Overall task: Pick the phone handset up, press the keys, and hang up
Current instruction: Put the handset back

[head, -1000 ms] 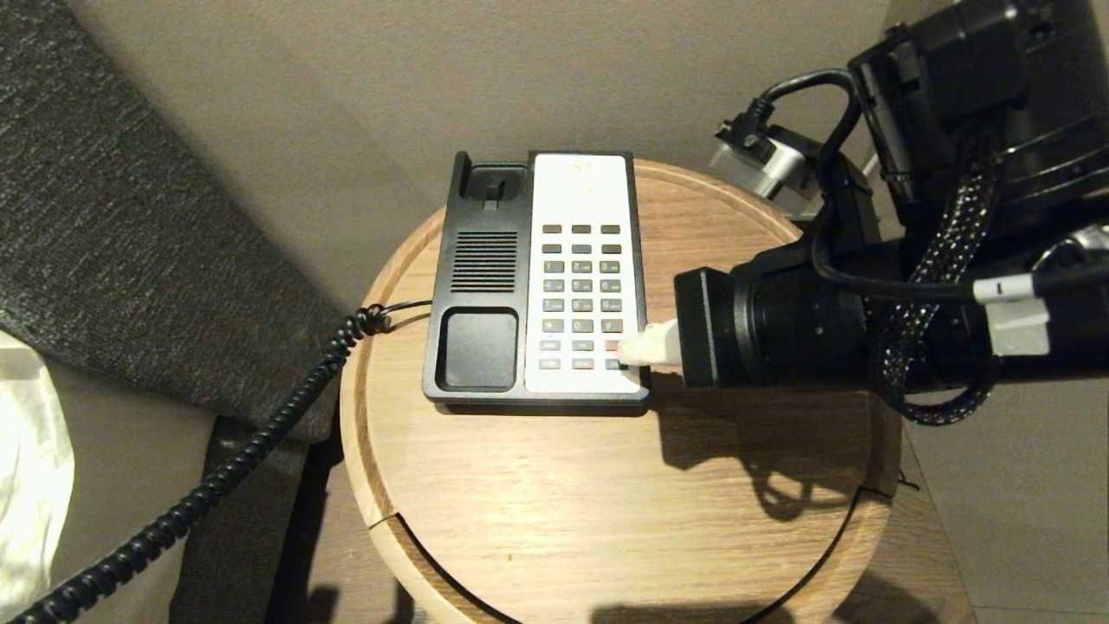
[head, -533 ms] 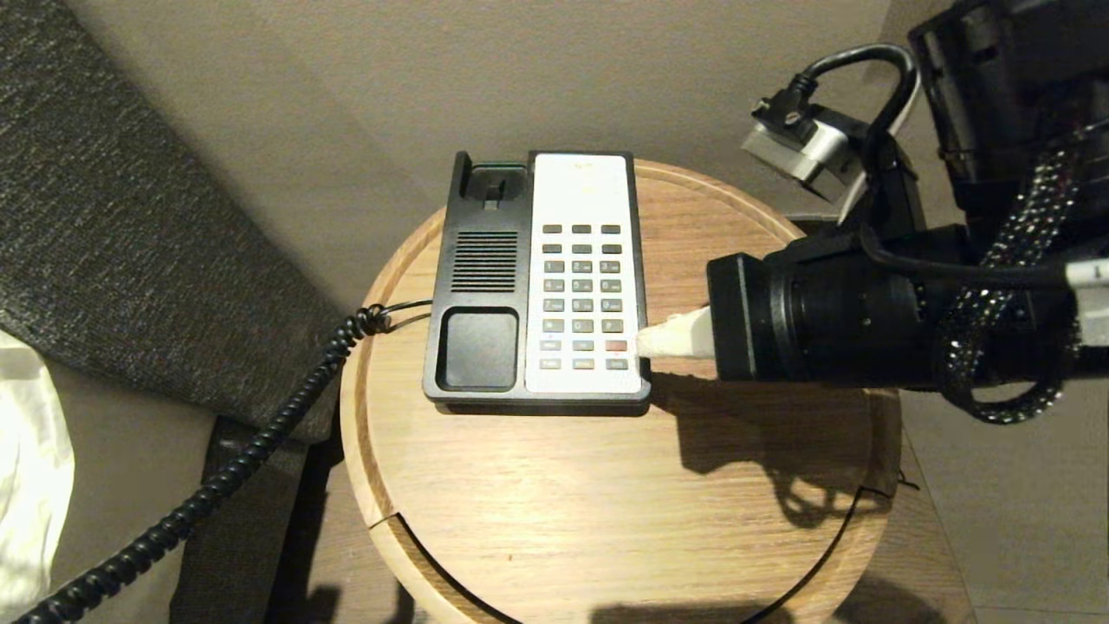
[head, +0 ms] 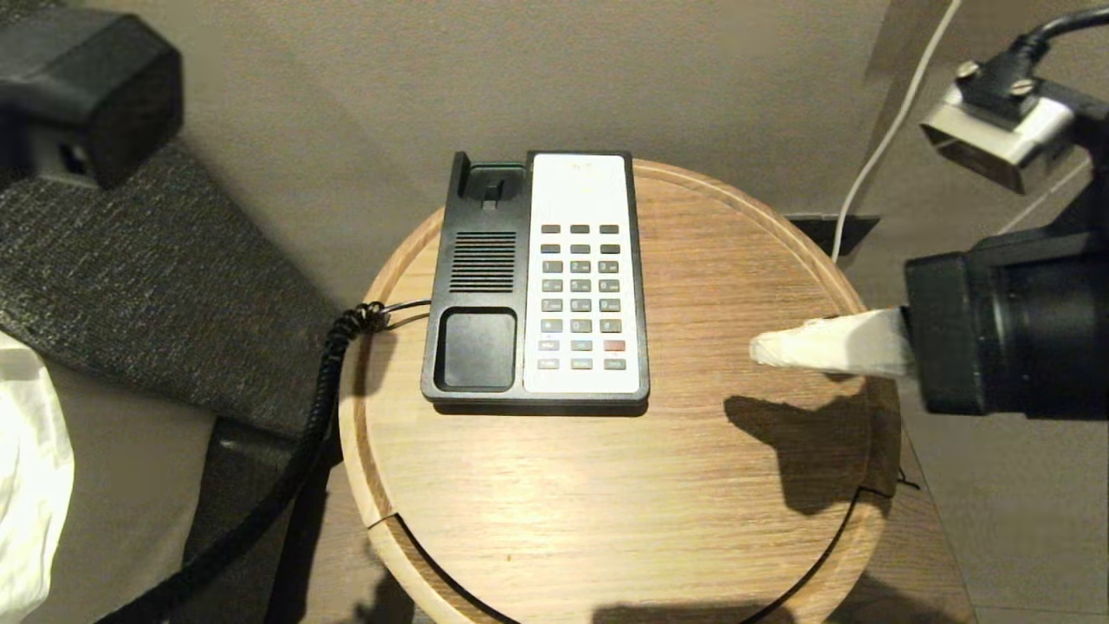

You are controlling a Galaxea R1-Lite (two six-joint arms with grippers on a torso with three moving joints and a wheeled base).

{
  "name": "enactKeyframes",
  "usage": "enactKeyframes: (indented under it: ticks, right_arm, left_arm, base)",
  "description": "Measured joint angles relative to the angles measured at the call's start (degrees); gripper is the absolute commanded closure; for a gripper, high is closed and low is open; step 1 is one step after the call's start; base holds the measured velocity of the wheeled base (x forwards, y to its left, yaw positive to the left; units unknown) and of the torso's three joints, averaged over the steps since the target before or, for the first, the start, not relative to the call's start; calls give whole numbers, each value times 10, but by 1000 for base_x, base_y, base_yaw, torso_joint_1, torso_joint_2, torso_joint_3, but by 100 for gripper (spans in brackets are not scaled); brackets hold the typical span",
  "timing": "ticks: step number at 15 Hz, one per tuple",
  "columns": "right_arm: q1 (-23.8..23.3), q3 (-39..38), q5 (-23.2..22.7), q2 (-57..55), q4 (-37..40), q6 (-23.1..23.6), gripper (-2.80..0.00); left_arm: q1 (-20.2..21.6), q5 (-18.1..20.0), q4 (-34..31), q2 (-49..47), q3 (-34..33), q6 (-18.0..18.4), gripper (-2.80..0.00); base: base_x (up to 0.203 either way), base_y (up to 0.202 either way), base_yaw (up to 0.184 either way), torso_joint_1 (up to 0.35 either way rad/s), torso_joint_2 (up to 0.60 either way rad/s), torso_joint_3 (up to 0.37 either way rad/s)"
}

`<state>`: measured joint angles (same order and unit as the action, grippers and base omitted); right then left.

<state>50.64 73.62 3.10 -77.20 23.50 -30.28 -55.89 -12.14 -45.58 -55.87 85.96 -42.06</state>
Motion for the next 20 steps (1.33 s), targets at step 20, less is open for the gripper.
enactKeyframes:
  ticks: [20]
  right_arm:
    - [-4, -122, 38, 266, 115, -7, 0]
  left_arm:
    - [0, -257, -7, -355, 212, 177, 0]
  base:
    - [0, 0, 0, 0, 0, 0]
